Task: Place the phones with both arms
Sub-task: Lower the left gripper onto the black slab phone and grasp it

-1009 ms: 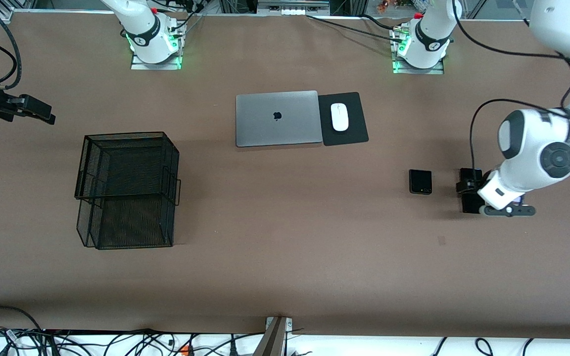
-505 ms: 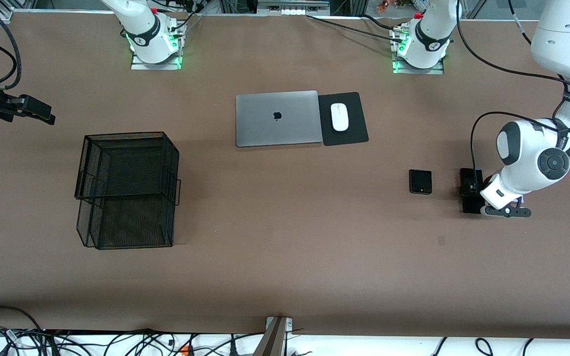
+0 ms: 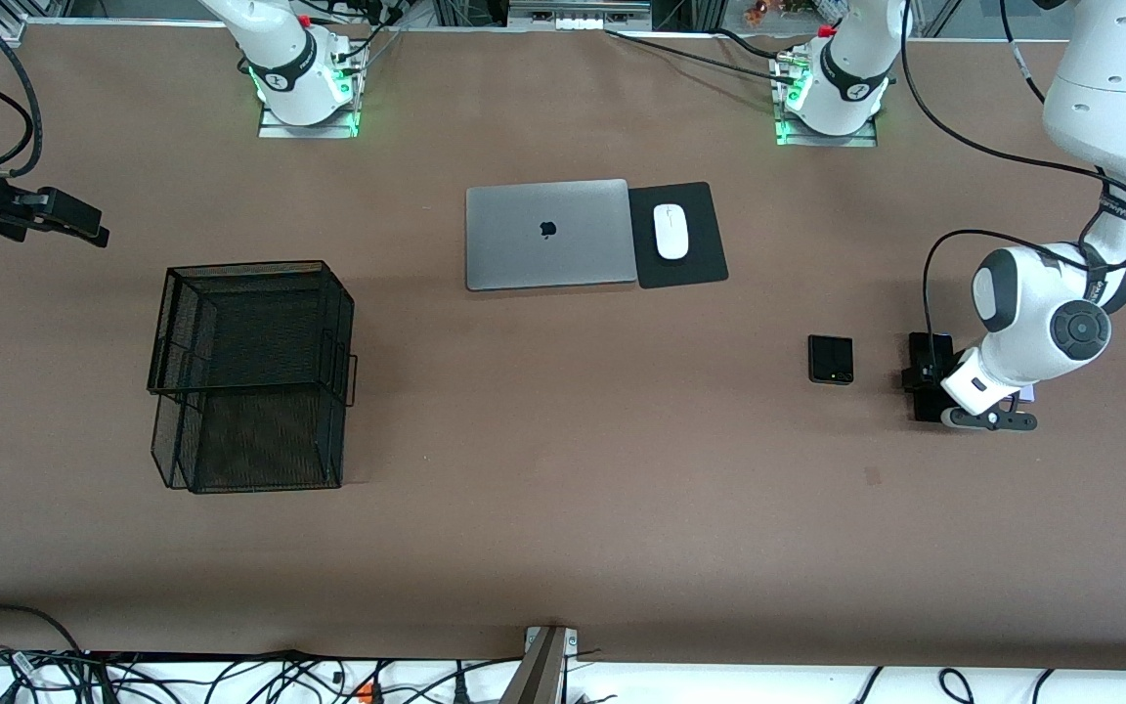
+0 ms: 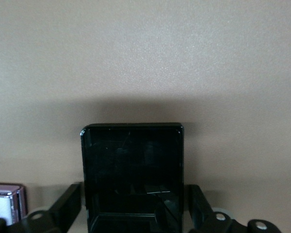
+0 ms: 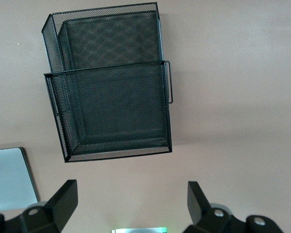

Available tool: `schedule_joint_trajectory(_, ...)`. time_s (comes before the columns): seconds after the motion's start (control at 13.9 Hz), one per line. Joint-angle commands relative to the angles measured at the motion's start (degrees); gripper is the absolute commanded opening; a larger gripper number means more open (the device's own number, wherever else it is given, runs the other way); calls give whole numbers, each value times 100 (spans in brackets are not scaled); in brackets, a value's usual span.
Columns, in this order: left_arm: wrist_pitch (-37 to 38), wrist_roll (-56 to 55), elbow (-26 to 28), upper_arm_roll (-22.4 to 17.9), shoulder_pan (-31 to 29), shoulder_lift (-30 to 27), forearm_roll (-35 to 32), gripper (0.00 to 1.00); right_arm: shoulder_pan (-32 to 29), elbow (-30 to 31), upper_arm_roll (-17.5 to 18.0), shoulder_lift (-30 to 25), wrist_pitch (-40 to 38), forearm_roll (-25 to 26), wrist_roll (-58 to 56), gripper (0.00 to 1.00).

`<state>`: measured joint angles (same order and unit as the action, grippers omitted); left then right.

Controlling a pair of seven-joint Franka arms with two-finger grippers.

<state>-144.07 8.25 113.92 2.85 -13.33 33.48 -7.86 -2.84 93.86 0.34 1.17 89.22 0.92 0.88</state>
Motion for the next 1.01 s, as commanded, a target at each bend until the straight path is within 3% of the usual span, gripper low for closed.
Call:
schedule_joint_trajectory(0.0,-43,98,8,57,-74,35,-75,35,38,-69,-34,33,-10,-30,70,100)
schedule_joint_trajectory(0.22,202,46,-79,84,-56,-174,-67,31,38,-69,-26,33,-1,-30,70,100)
schedule_joint_trajectory(0.5,2062,54,-1035,443,-21,-483,4,30,38,-69,-26,33,-1,-30,70,100)
schedule_joint_trajectory(0.72,3206,-286,-1853,978,-4,-483,336,30,38,-69,-26,33,8,-39,70,100)
schedule_joint_trajectory(0.94,3412,-691,-2363,1541,259,-343,854,26,47,-69,-34,42,34,-48,70,100)
